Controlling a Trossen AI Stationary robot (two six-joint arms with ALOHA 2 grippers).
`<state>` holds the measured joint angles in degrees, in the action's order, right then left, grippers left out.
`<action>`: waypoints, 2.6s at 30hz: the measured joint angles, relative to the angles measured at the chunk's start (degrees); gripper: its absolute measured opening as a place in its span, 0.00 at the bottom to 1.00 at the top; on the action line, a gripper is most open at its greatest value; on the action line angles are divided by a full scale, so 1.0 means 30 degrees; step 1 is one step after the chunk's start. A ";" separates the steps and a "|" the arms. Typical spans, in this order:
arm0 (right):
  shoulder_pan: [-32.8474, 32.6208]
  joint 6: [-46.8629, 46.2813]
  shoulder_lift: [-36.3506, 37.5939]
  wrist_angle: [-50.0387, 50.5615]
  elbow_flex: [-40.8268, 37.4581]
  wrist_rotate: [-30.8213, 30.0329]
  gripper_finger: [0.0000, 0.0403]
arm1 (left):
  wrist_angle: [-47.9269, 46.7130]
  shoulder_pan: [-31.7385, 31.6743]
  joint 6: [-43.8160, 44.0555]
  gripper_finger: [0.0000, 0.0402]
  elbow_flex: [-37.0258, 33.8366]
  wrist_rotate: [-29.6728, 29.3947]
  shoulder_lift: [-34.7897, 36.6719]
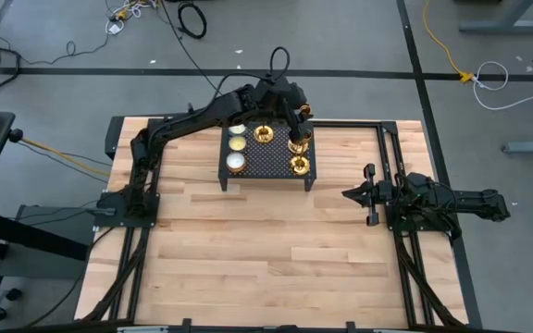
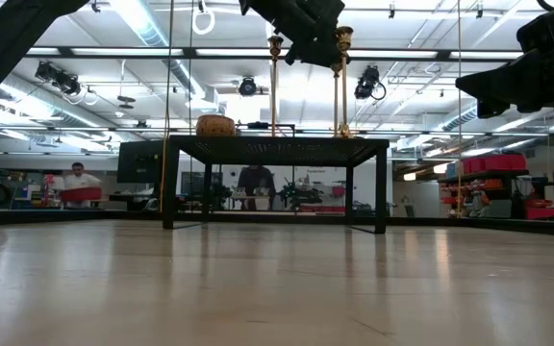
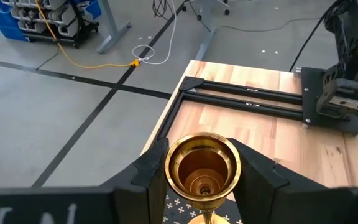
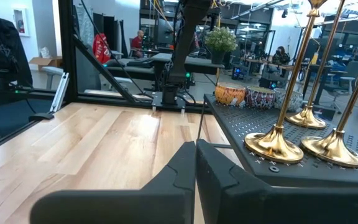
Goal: Pick & Place candle stick holders
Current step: Adjust the candle holders on the shelf
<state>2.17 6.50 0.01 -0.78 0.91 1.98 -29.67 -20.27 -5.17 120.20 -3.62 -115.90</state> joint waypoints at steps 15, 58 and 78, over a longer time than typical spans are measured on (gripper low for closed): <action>0.0001 0.0000 0.0000 0.0000 0.0003 0.0000 0.03 | -0.0022 -0.0007 0.0017 0.37 0.0000 0.0000 -0.0007; -0.0004 0.0000 0.0000 0.0000 0.0006 0.0000 0.03 | 0.0179 -0.0036 0.0517 0.38 -0.0022 0.0455 0.0030; -0.0003 0.0002 0.0000 0.0000 0.0001 0.0000 0.03 | -0.0430 -0.0036 0.0546 0.43 -0.0022 0.0490 0.0102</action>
<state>2.16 6.51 0.01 -0.78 0.91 1.98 -30.96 -20.38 -3.53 120.14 -2.15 -115.59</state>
